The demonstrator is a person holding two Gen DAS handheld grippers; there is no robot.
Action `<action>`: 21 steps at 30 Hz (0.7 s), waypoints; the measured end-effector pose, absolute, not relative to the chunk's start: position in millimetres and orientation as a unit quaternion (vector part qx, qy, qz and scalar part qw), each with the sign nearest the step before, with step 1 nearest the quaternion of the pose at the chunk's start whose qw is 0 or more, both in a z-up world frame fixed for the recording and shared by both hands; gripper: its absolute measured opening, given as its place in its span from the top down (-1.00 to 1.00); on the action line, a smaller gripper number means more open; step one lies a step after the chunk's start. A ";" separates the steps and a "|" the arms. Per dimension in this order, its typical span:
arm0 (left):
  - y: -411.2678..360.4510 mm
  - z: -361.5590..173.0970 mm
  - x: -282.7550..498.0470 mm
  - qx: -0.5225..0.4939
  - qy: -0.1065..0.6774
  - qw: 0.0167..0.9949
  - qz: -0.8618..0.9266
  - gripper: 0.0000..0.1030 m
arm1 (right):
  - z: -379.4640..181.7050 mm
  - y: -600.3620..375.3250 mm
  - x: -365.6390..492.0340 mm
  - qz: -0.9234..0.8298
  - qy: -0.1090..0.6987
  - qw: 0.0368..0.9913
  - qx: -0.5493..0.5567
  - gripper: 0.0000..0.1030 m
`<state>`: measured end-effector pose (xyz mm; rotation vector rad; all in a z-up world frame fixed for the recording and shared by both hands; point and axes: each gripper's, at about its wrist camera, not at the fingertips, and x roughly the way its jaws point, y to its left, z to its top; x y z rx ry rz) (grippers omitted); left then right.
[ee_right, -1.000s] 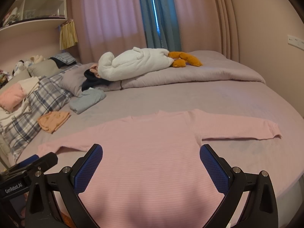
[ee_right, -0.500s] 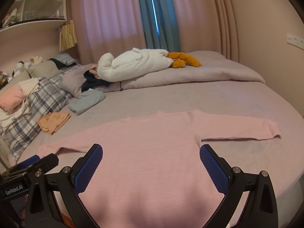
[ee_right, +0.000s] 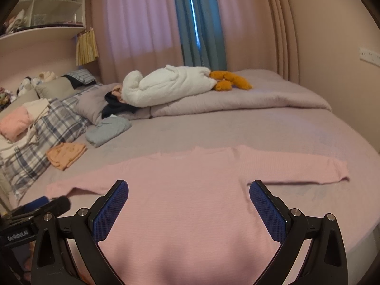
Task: Fold small clothes
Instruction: 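Lower the right gripper onto the shirt's sleeve cuff and close on it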
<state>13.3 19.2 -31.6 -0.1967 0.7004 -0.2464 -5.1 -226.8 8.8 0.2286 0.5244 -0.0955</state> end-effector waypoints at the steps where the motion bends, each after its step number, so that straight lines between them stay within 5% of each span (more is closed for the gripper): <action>1: 19.7 -32.5 15.4 -0.098 0.344 0.926 -0.118 -0.97 | 9.5 -228.7 -4.2 -0.051 0.256 0.959 0.110 -0.98; 15: -2.5 -38.2 52.4 -0.092 0.346 0.928 -0.103 -0.87 | 28.0 -274.1 49.8 -0.029 0.220 0.970 0.096 -0.87; 21: -28.6 -45.4 73.6 -0.087 0.353 0.926 -0.104 -0.57 | 12.9 -324.2 73.7 -0.048 0.233 0.959 0.152 -0.49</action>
